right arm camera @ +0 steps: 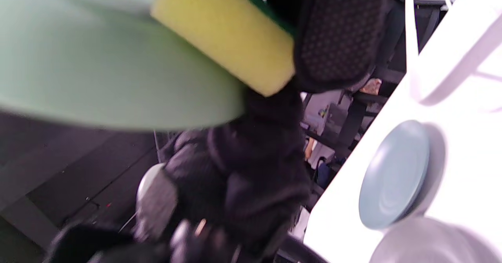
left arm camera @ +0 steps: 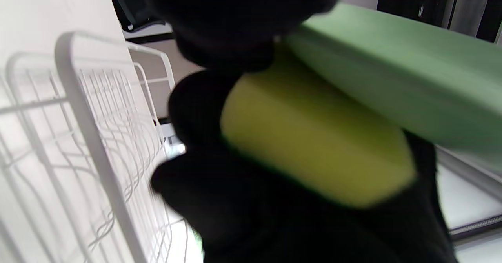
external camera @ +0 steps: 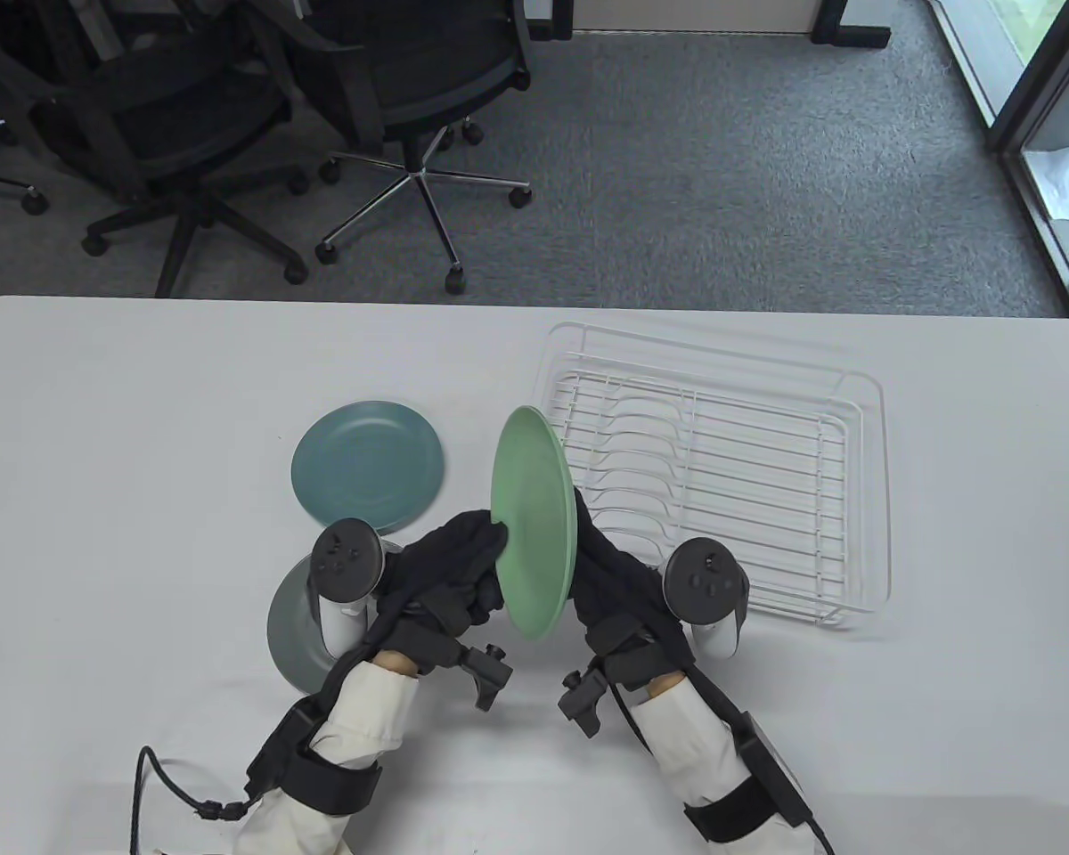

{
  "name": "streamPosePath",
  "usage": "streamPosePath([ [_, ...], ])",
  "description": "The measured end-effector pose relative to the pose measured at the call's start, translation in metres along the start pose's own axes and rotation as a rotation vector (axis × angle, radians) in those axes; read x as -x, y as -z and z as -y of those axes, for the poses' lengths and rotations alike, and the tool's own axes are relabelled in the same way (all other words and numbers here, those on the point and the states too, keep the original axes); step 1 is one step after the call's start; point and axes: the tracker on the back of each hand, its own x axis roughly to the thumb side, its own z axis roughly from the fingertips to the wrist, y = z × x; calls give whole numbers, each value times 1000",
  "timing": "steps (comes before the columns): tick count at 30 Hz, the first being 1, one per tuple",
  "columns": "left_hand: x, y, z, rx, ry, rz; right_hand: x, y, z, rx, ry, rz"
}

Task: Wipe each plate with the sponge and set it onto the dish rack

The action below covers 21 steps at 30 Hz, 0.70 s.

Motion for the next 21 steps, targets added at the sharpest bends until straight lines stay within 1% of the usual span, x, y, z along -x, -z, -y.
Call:
streamPosePath([
  [2, 2, 0, -9, -47, -4, -5, -2, 0, -4, -41, 53, -4],
  [4, 4, 1, -18, -95, 34, -7, -5, -1, -5, -68, 120, -6],
  [8, 8, 1, -31, -152, 85, -17, -15, -3, 5, -59, 241, 29],
  [11, 11, 3, -34, -168, 139, -16, -23, -6, 24, -15, 292, 72],
  [15, 6, 6, -38, -162, 166, 12, -27, -13, 61, 118, 318, 130],
  [17, -3, 7, -42, -154, 152, 43, -24, -18, 79, 191, 351, 144],
  [19, -14, 8, -45, -159, 243, 93, -20, -23, 97, 253, 386, 153],
  [20, -22, 11, -46, -158, 358, 165, -17, -26, 106, 277, 398, 156],
  [21, -27, 15, -47, -143, 451, 208, -15, -28, 112, 290, 405, 161],
])
